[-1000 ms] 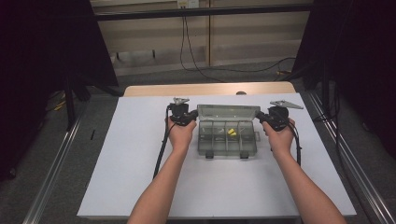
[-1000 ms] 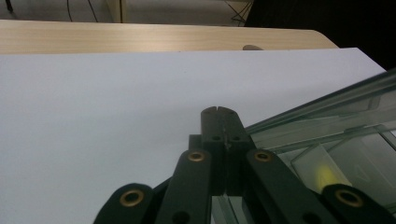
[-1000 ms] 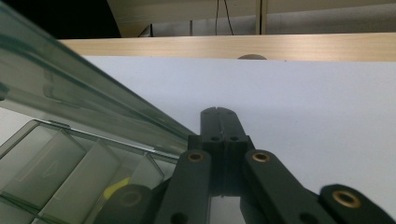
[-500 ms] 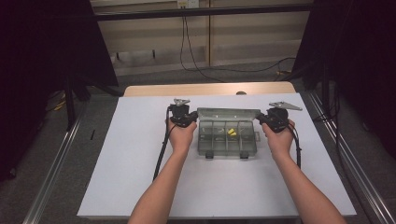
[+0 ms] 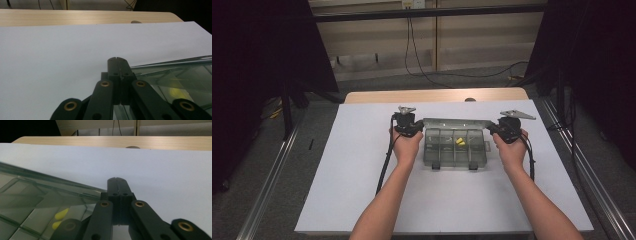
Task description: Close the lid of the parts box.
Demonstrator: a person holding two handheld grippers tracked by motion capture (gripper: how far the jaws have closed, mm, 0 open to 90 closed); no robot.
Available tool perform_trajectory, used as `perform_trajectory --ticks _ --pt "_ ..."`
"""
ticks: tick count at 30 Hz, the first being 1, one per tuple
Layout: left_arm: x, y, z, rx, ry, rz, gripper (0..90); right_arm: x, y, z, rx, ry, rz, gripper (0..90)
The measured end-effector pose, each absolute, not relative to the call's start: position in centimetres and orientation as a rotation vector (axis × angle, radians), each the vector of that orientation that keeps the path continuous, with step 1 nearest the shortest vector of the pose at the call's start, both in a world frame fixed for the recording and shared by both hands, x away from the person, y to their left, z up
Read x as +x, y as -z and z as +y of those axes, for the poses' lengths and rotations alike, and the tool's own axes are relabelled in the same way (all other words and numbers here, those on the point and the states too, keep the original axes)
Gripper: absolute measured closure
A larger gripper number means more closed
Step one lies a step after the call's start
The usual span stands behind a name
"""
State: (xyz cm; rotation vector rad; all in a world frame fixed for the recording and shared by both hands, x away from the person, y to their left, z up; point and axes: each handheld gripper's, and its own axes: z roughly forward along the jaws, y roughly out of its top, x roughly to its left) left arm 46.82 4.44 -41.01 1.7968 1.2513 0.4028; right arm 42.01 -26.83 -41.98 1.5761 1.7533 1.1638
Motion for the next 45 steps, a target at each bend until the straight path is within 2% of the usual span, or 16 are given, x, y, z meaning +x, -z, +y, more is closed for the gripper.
perform_trajectory --ticks 45 --pt "46.16 41.54 4.85 1.822 -0.381 1.217 90.0 41.19 42.44 -26.97 1.534 -1.166 1.792 90.0"
